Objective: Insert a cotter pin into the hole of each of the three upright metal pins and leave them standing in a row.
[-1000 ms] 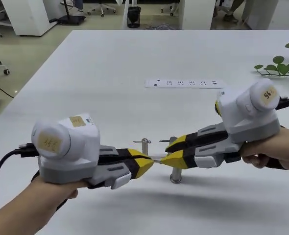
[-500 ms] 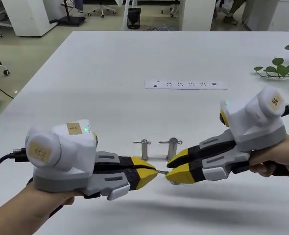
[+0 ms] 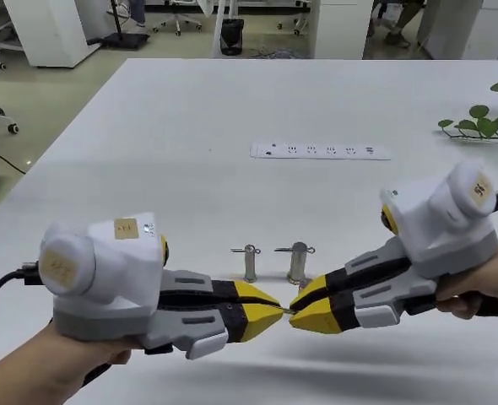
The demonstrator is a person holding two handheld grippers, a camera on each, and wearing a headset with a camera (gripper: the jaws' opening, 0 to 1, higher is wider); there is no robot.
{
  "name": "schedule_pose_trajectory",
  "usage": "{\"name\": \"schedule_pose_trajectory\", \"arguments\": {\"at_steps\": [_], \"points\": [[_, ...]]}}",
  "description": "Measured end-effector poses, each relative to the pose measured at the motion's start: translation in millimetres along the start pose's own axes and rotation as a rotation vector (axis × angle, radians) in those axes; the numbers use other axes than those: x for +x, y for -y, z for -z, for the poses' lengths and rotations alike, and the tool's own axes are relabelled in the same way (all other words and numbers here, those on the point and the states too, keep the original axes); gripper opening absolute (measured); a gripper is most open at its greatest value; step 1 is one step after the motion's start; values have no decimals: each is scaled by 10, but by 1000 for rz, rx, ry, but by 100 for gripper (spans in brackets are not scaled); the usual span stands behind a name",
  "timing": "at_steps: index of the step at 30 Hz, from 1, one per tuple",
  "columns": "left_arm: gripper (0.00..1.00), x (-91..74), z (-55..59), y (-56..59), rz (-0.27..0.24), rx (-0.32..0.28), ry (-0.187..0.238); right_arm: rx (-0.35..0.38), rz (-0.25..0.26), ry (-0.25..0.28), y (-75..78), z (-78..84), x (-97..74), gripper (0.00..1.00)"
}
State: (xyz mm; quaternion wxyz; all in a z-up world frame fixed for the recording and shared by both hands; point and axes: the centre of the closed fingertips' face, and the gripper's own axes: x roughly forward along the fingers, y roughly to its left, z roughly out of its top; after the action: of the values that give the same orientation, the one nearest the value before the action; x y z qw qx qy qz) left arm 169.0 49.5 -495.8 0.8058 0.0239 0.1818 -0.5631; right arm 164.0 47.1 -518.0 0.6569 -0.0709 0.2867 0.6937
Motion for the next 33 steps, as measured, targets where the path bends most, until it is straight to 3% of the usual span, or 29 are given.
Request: {"name": "schedule_pose_trajectory", "arguments": {"at_steps": [7,13,20,26,33], "points": [[0,-19,-19,16,19,-42,27,-36,-18,-6,-47,-21,-28,0],[0,-19,26,53,37,-60,20,-76,-25,-28,-83,-14,-56,0],[0,9,57,84,50,-62,13,-176,-27,-83,-115,38,-72,0],[0,34,82,92,43,-39,-5,-256,-17,-130,-131,77,-68,0],[3,67,124,41,-13,37,-30,-292,6,-153,-75,98,-76,0]]}}
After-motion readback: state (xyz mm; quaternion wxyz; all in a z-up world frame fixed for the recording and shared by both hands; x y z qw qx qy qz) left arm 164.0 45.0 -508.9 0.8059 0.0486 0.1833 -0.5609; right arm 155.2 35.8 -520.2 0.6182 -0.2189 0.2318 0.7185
